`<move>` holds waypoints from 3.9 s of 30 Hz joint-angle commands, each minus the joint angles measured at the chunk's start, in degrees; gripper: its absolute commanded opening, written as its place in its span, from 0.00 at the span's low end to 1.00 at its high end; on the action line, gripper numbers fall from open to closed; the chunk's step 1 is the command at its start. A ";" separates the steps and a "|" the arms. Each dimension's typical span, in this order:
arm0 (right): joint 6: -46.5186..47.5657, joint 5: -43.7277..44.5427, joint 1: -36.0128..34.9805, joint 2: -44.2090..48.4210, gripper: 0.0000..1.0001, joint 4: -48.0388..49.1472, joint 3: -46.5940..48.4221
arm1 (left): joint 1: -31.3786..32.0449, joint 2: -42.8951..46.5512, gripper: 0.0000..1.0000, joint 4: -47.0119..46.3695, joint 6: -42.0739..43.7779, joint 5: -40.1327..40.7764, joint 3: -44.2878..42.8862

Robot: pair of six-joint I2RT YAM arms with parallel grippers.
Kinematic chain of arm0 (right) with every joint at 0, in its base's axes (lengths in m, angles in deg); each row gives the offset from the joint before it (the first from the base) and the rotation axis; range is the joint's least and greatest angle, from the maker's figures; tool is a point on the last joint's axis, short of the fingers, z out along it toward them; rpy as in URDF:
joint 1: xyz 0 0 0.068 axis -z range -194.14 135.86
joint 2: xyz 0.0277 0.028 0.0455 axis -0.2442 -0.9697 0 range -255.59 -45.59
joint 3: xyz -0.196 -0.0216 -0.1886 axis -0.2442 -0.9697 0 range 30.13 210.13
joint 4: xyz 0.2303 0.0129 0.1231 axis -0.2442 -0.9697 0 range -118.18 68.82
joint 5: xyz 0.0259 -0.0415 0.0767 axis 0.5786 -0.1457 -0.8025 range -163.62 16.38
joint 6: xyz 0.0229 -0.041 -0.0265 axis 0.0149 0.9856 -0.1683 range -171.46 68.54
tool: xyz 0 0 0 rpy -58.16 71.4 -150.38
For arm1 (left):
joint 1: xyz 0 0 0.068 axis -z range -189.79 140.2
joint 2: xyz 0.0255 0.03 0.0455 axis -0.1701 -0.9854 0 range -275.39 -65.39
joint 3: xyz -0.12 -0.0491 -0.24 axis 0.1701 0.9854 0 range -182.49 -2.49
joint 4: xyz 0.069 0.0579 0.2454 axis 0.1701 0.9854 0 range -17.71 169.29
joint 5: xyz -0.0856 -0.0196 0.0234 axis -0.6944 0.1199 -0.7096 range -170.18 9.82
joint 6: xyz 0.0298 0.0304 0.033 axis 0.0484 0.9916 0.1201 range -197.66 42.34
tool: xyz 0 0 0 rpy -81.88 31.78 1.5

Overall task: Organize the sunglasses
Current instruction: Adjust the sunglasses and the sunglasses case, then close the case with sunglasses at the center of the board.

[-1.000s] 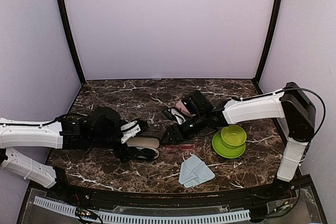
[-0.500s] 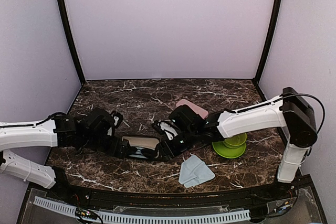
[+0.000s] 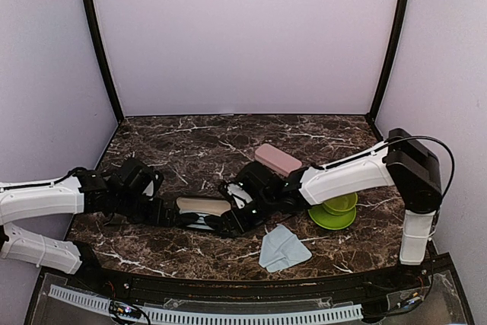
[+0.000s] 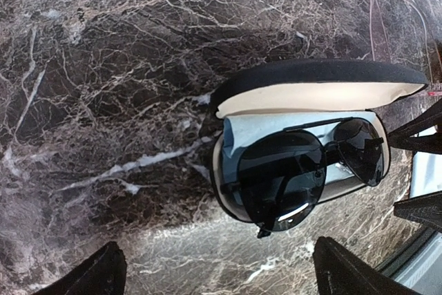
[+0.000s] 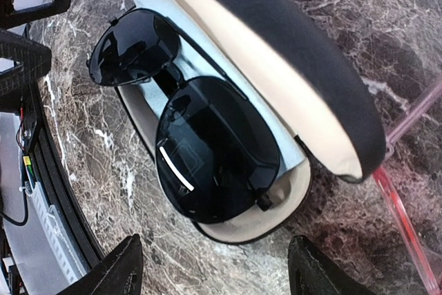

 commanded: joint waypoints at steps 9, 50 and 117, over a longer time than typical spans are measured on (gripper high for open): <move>-0.70 0.78 -0.37 -3.31 0.70 0.65 3.96 | -0.95 -2.20 0.94 -0.56 2.57 -6.49 0.66; -3.62 -0.77 -0.12 3.84 0.69 1.05 -1.32 | -9.68 -0.38 0.92 -14.26 3.64 -9.26 0.01; 17.94 -26.07 11.56 -18.62 0.59 -15.07 33.29 | 2.61 -3.84 0.99 -28.26 9.04 -0.52 9.57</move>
